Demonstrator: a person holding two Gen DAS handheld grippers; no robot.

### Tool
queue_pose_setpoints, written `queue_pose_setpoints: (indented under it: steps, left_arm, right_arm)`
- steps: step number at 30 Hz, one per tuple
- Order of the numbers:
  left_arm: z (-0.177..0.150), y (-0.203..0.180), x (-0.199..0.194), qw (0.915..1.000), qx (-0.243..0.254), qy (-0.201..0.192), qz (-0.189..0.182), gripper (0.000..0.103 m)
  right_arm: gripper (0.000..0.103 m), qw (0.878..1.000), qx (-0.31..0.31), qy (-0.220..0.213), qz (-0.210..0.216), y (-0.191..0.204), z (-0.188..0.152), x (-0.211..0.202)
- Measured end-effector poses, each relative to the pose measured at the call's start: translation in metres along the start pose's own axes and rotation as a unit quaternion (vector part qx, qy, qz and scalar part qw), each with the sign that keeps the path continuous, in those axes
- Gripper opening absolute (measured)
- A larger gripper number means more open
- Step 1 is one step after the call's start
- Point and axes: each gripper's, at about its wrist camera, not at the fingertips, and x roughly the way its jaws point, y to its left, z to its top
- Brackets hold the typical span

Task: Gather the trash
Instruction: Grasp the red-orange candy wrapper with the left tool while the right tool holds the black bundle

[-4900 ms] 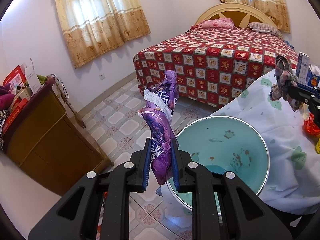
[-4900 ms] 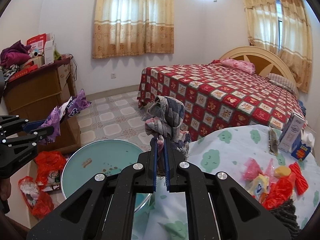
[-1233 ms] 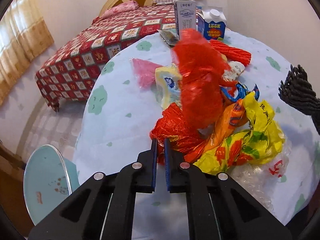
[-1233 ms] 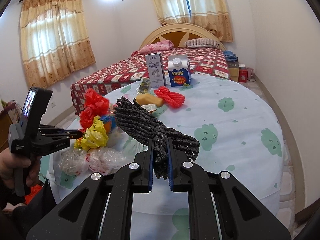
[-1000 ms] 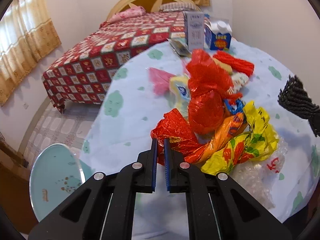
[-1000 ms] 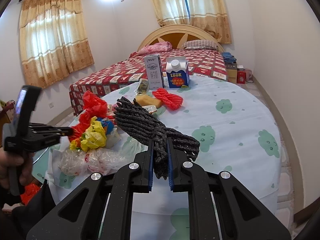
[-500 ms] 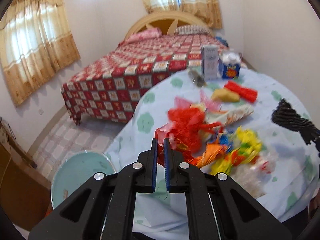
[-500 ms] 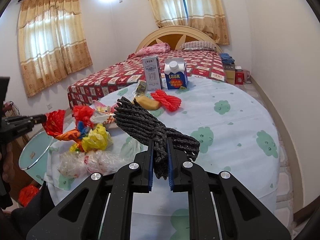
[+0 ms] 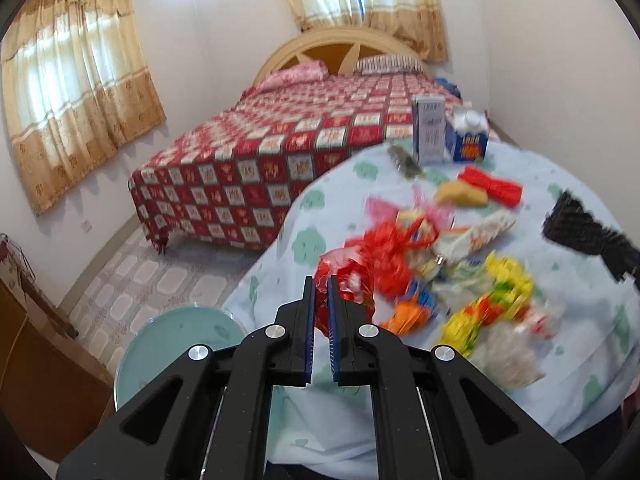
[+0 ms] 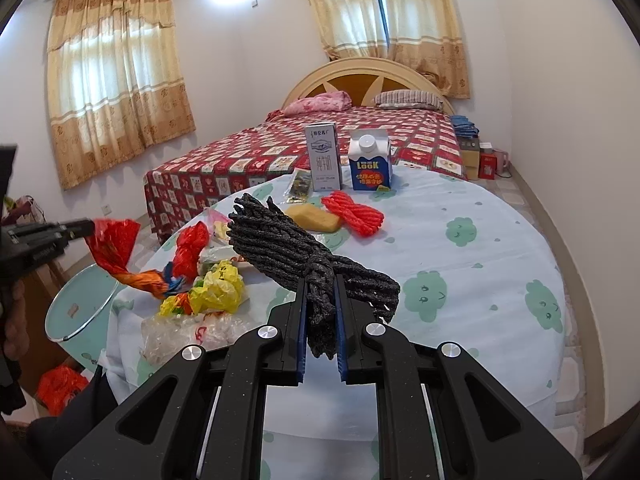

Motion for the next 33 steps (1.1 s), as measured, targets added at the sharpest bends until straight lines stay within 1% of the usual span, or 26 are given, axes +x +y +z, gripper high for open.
queue_pose_setpoints:
  steps: [2, 4, 6, 9, 11, 12, 13, 15, 17, 18, 19, 21, 24, 27, 28, 29, 30, 33]
  left_arm:
    - [-0.010, 0.003, 0.009, 0.9999, 0.001, 0.013, 0.003, 0.006]
    - [-0.022, 0.005, 0.024, 0.9994, 0.001, 0.035, 0.005, 0.006]
    - [-0.032, 0.007, 0.035, 0.9985, -0.004, 0.055, -0.001, 0.006]
    - [-0.041, 0.009, 0.044, 0.9980, -0.016, 0.061, -0.003, 0.008]
    - [-0.041, 0.013, 0.043, 0.9978, -0.024, 0.062, -0.006, 0.016]
    - [-0.040, 0.015, 0.040, 0.9980, -0.025, 0.057, -0.005, 0.027]
    - [-0.040, 0.016, 0.036, 0.9983, -0.024, 0.053, -0.003, 0.035]
    - [-0.038, 0.018, 0.026, 0.9990, -0.022, 0.038, 0.003, 0.043]
    - [-0.036, 0.019, 0.022, 0.9993, -0.017, 0.031, 0.008, 0.044]
    - [-0.035, 0.020, 0.020, 0.9994, -0.018, 0.029, 0.010, 0.048]
    - [-0.035, 0.021, 0.020, 0.9993, -0.020, 0.028, 0.011, 0.056]
    - [-0.034, 0.021, 0.022, 0.9993, -0.020, 0.029, 0.010, 0.058]
    - [-0.034, 0.015, 0.030, 0.9989, -0.020, 0.041, -0.003, 0.058]
    - [-0.033, 0.007, 0.041, 0.9978, -0.023, 0.056, -0.027, 0.057]
    - [-0.034, 0.004, 0.045, 0.9972, -0.022, 0.063, -0.032, 0.039]
    - [-0.036, 0.002, 0.052, 0.9956, -0.022, 0.079, -0.045, 0.023]
    - [-0.037, 0.001, 0.056, 0.9940, -0.024, 0.093, -0.053, 0.015]
    - [-0.038, 0.000, 0.052, 0.9947, -0.017, 0.089, -0.049, 0.007]
  right_arm:
    - [0.012, 1.000, 0.001, 0.001, 0.000, 0.000, -0.001, 0.001]
    - [0.012, 1.000, 0.001, 0.004, 0.001, -0.001, -0.002, 0.003]
    - [0.012, 1.000, 0.000, 0.007, 0.002, 0.000, -0.003, 0.006]
    - [0.012, 1.000, -0.003, 0.011, 0.002, 0.003, -0.004, 0.006]
    - [0.012, 1.000, -0.004, 0.012, 0.002, 0.003, -0.006, 0.007]
    - [0.012, 1.000, -0.003, 0.013, 0.002, 0.002, -0.006, 0.007]
    - [0.012, 1.000, -0.003, 0.014, 0.000, 0.002, -0.007, 0.008]
    - [0.012, 1.000, -0.005, 0.018, -0.008, 0.001, -0.009, 0.010]
    - [0.012, 1.000, -0.003, 0.022, -0.014, -0.001, -0.011, 0.012]
    - [0.012, 1.000, -0.002, 0.024, -0.017, -0.002, -0.011, 0.013]
    - [0.012, 0.999, -0.002, 0.026, -0.020, -0.003, -0.012, 0.015]
    - [0.012, 0.999, -0.001, 0.029, -0.019, -0.005, -0.013, 0.016]
    - [0.012, 0.999, -0.004, 0.030, -0.018, -0.004, -0.015, 0.016]
    - [0.012, 0.999, -0.005, 0.030, -0.017, -0.003, -0.014, 0.016]
    - [0.012, 0.999, -0.005, 0.029, -0.017, -0.003, -0.014, 0.015]
    - [0.012, 0.999, -0.005, 0.028, -0.017, -0.003, -0.013, 0.015]
    - [0.012, 1.000, -0.005, 0.025, -0.016, -0.002, -0.012, 0.013]
    - [0.012, 1.000, -0.005, 0.018, -0.014, -0.001, -0.007, 0.009]
